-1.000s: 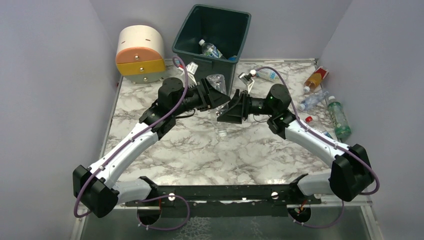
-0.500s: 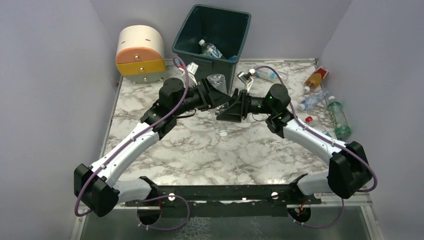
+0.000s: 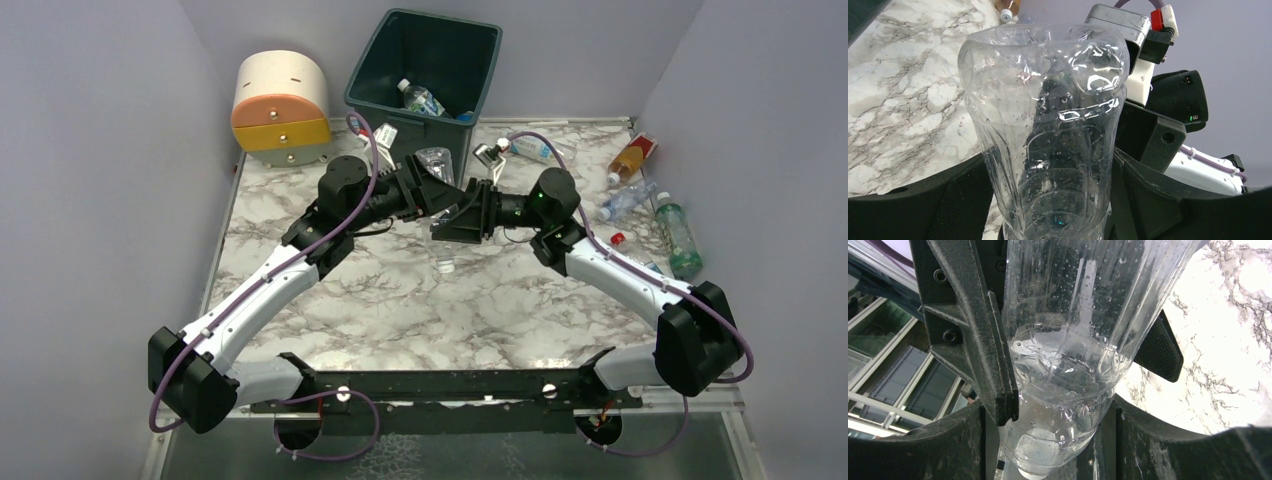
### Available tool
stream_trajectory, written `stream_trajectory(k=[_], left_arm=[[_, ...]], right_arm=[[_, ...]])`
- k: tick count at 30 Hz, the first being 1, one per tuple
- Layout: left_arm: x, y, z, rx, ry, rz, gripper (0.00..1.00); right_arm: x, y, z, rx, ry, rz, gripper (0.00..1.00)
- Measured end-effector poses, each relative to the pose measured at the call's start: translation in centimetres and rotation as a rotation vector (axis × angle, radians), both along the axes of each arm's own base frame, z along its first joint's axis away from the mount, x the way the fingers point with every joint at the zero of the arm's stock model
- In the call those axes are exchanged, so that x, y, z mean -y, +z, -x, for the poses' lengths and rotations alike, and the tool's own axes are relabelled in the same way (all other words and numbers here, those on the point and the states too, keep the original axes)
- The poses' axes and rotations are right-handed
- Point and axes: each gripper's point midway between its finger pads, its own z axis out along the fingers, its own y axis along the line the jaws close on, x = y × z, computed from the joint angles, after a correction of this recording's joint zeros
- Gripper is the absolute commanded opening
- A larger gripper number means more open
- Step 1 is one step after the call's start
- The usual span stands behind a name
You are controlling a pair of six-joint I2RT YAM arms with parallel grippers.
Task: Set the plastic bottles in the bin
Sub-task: Pick up the plastic bottle at the center of the board.
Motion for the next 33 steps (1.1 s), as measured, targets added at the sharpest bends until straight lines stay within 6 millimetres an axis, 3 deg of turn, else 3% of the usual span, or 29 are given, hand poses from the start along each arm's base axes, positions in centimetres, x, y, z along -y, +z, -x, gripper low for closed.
stream_trajectory(k=[1, 2, 3, 9, 15, 20, 26, 30, 33], left_arm=[[0.0, 0.0, 0.0, 0.0, 0.0, 0.0, 0.83], [0.0, 0.0, 0.0, 0.001, 0.0, -0.001, 0.94], [0.0, -0.1, 0.0, 0.001, -0.001, -0.004, 0.98], [-0.4, -0.5, -0.9, 0.01, 0.032, -0.076, 0.99], [-1.8, 3.0, -2.4, 0.113, 0.123, -0.136, 0.99], [-3.6, 5.7, -2.7, 0.177, 0.2, -0.187, 0.99], [-7.6, 10.0, -0.2, 0.302, 0.297, -0.179, 0.99], [-10.1, 12.1, 1.7, 0.365, 0.354, -0.153, 0.99], [-11.2, 12.2, 2.6, 0.377, 0.373, -0.153, 0.99]], right_arm=[[0.0, 0.0, 0.0, 0.0, 0.0, 0.0, 0.56], [0.0, 0.0, 0.0, 0.0, 0.0, 0.0, 0.56], [0.0, 0.0, 0.0, 0.0, 0.0, 0.0, 0.56], [0.0, -0.1, 0.0, 0.006, -0.001, 0.003, 0.56], [0.0, -0.6, -0.3, 0.02, -0.01, 0.022, 0.56], [-0.4, 0.7, -1.5, 0.048, -0.05, 0.053, 0.56], [-2.1, 5.4, -6.3, 0.127, -0.117, 0.077, 0.56], [-2.6, 8.8, -11.6, 0.183, -0.184, 0.079, 0.56], [-2.4, 10.5, -15.8, 0.225, -0.265, 0.081, 0.56]])
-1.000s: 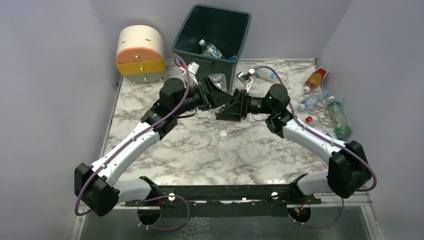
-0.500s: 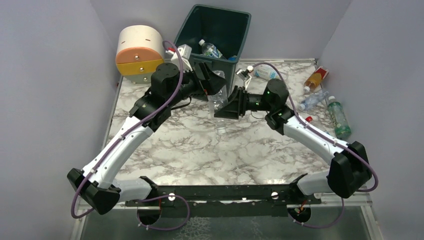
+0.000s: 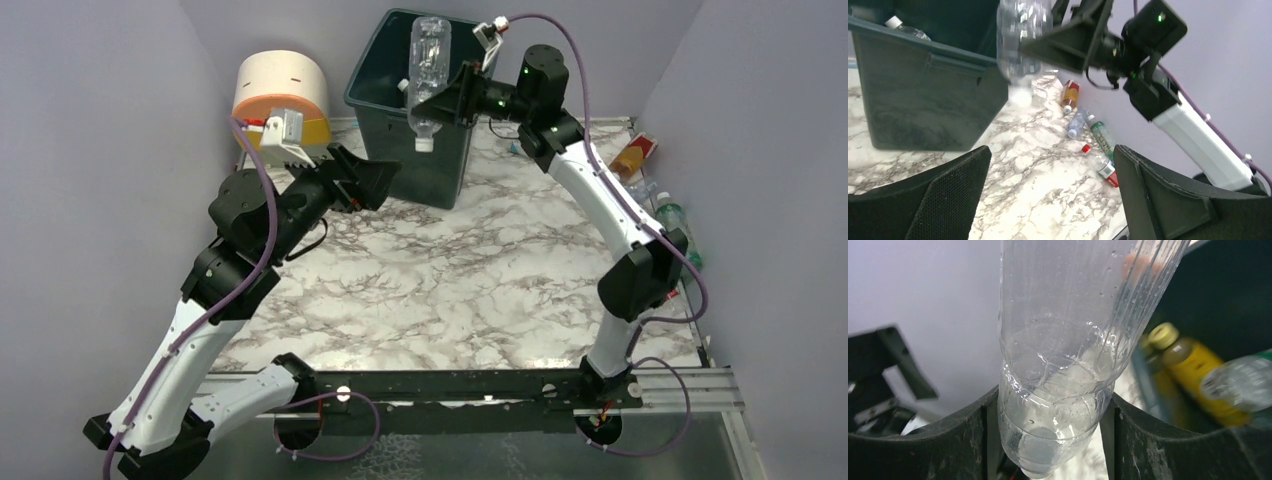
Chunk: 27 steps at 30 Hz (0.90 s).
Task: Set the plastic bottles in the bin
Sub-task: Pick up the plastic bottle at the center of the board, then place the plastic bottle in the trash bin.
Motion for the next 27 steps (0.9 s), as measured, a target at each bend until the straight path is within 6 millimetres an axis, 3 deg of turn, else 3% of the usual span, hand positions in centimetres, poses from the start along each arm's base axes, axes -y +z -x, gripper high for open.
stream_trajectory(k=[5, 9, 12, 16, 21, 25, 27], left_arm=[[-0.6, -1.7, 0.7, -0.023, 0.007, -0.022, 0.99], [-0.7, -3.8, 0.9, -0.063, 0.005, -0.048, 0.99], [-0.9, -5.1, 1.1, -0.09, 0.004, -0.066, 0.99], [-1.2, -5.2, 1.5, -0.091, 0.004, -0.069, 0.99], [-1.4, -5.1, 1.8, -0.086, 0.004, -0.066, 0.99], [-1.4, -5.2, 1.8, -0.089, 0.004, -0.072, 0.99], [-1.4, -5.4, 1.8, -0.095, 0.003, -0.077, 0.99]], right_arm=[[0.5, 0.9, -6.5, 0.083, -0.14, 0.012, 0.57], [0.6, -0.3, -9.5, 0.108, -0.228, 0.039, 0.57], [0.7, -0.3, -10.1, 0.124, -0.254, 0.043, 0.57], [1.2, 0.6, -10.7, 0.15, -0.283, 0.027, 0.56], [4.4, 0.9, -13.4, 0.166, -0.376, 0.002, 0.57], [6.9, 0.2, -15.5, 0.151, -0.463, 0.015, 0.63], [7.7, 0.4, -16.1, 0.165, -0.499, 0.033, 0.75]])
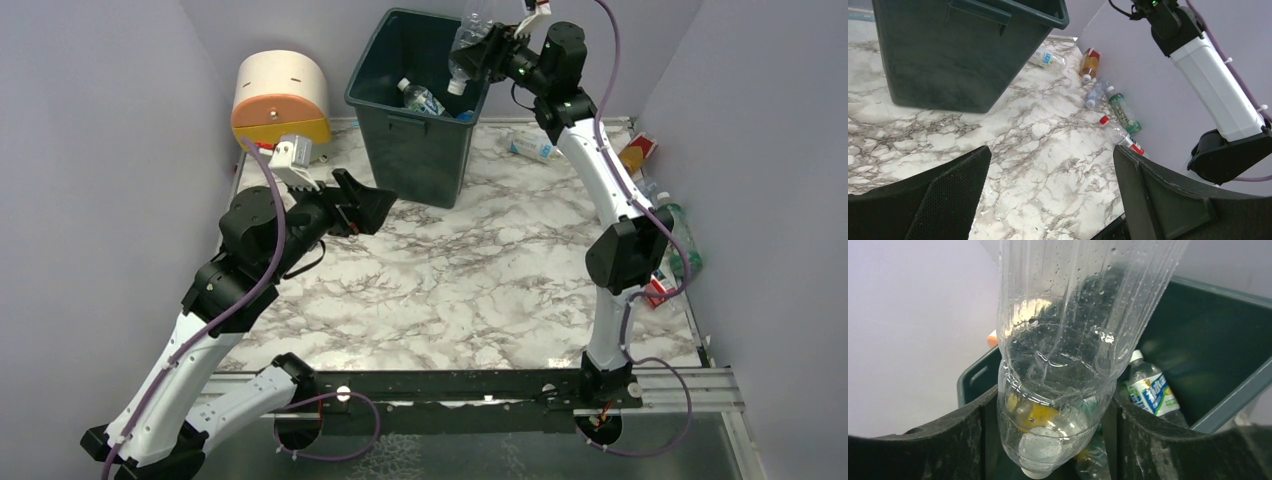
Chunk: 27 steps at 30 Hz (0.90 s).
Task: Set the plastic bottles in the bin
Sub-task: Place the plastic bottle in the trash bin.
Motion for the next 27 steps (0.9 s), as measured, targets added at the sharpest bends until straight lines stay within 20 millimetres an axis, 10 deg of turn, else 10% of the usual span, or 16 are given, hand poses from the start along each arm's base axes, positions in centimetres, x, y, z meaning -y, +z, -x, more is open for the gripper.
stream_trajectory(k=[8, 19, 24, 27], left_arm=[[0.5, -0.9, -0.3, -0.028, -0.012, -0.02, 0.99], [4.7, -4.0, -2.7, -0.127, -0.14, -0.106, 0.99], [8.6, -9.9, -4.6, -0.274, -0.233, -0.202, 0.99], [11.6, -12.8, -4.2, -0.325, -0.306, -0.252, 0.99]], right_arm=[[0.7, 0.0, -0.9, 0.074, -0.072, 0.138, 0.96], [2.3, -1.2, -0.7, 0.017, -0.135, 0.239, 0.99], [4.8, 2.2, 2.6, 0.005, -0.218, 0.247, 0.99], [7.9, 7.4, 9.0, 0.071, -0.283, 0.213, 0.99]])
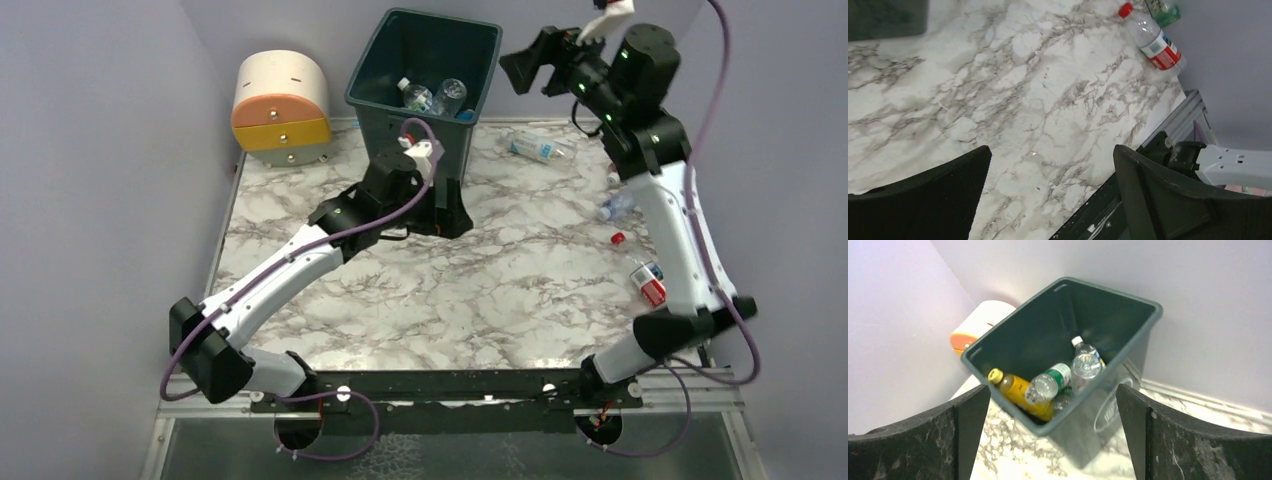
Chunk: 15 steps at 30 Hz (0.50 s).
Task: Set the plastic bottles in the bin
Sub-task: Place the plastic bottle in the trash bin, then pick up the plastic bottle at the center of the board.
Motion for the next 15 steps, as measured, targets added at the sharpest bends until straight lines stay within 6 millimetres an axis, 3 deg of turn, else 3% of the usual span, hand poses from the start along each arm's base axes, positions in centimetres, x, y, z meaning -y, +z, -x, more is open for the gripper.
stream_trajectory(k=[2, 4, 6, 7, 9, 12, 15], left_arm=[[1.8, -1.2, 0.5, -0.019, -0.046, -0.02, 0.99], [3.4, -1.8, 0.7, -0.024, -0.079, -0.028, 0.99], [4.6, -2.4, 1.2, -0.024, -0.112, -0.03, 0.99], [4.9, -2.5, 1.4, -0.024, -0.12, -0.03, 0.99], [5.1, -2.6, 1.5, -0.017, -0.129, -0.023, 0.99], [4.7, -3.1, 1.9, -0.014, -0.13, -0.022, 0.99], [3.8, -4.0, 2.6, -0.026, -0.128, -0.032, 0.99]], right_arm=[[2.0, 0.8, 3.1, 0.015, -0.055, -0.007, 0.99], [3.9, 0.1, 4.5, -0.004, -0.108, -0.005, 0.99], [5.9, -1.4, 4.0, -0.042, -0.169, -0.006, 0.99], [7.2, -3.0, 2.9, -0.08, -0.211, -0.002, 0.99], [10.0, -8.2, 0.3, -0.204, -0.301, 0.013, 0.99], [13.5, -18.5, -4.0, -0.443, -0.408, 0.036, 0.99], [15.9, -27.7, -6.7, -0.651, -0.478, 0.032, 0.99]])
